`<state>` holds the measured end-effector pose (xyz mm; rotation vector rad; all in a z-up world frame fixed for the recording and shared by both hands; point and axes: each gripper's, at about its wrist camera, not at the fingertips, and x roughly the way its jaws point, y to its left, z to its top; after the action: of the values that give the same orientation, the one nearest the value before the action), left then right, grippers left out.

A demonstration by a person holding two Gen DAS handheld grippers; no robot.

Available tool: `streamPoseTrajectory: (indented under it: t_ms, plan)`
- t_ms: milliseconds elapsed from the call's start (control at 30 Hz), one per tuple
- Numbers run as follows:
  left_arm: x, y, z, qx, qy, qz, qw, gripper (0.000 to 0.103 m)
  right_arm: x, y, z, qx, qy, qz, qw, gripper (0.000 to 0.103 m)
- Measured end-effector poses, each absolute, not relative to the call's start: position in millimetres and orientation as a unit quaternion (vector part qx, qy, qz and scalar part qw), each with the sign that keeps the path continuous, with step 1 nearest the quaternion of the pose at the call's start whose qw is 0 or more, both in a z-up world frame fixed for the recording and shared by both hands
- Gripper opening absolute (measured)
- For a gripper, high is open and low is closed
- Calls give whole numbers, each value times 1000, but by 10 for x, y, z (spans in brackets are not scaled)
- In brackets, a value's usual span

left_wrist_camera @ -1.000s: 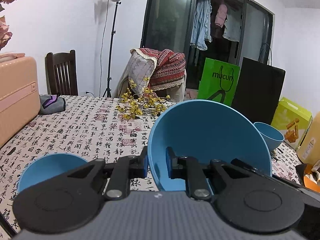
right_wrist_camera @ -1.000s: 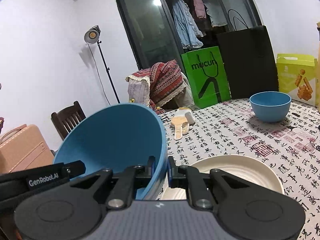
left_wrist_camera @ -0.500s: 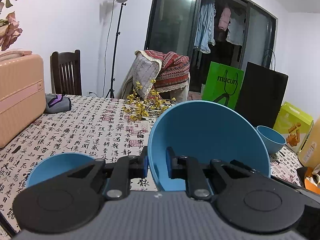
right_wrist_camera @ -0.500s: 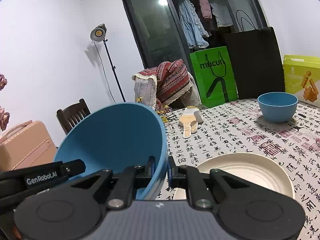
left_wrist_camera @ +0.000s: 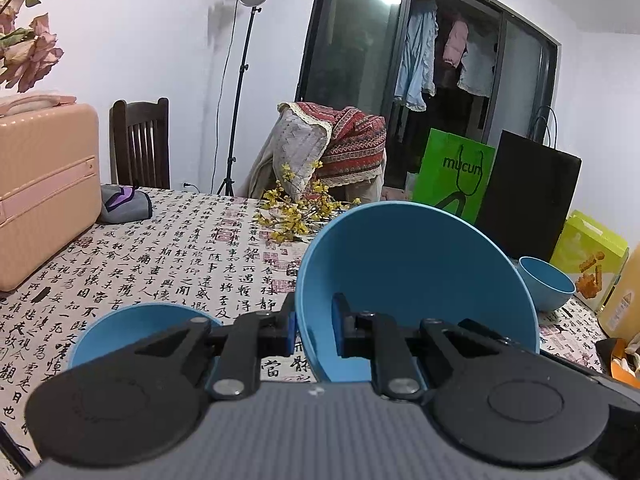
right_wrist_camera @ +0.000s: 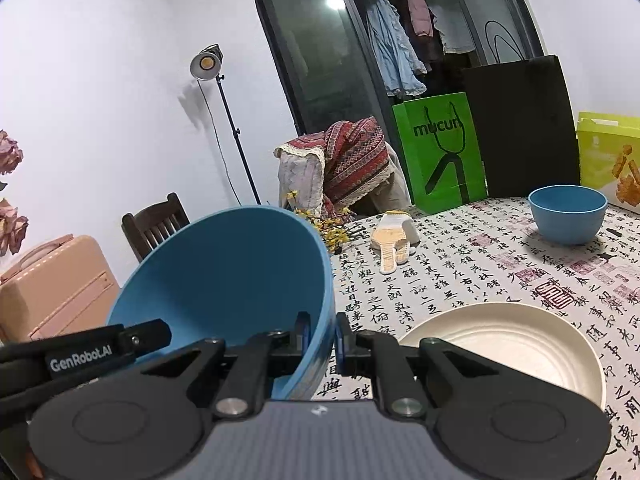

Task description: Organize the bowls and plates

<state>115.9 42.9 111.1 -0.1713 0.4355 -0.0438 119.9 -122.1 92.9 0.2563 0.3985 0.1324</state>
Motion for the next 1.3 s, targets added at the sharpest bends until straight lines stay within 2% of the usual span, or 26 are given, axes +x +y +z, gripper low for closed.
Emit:
streamPoseTrajectory:
  t_ms: [1300]
  plan:
    - [966,1100,1034,-119,205,22,971,16,1219,-615,869,118,201,129,964,12]
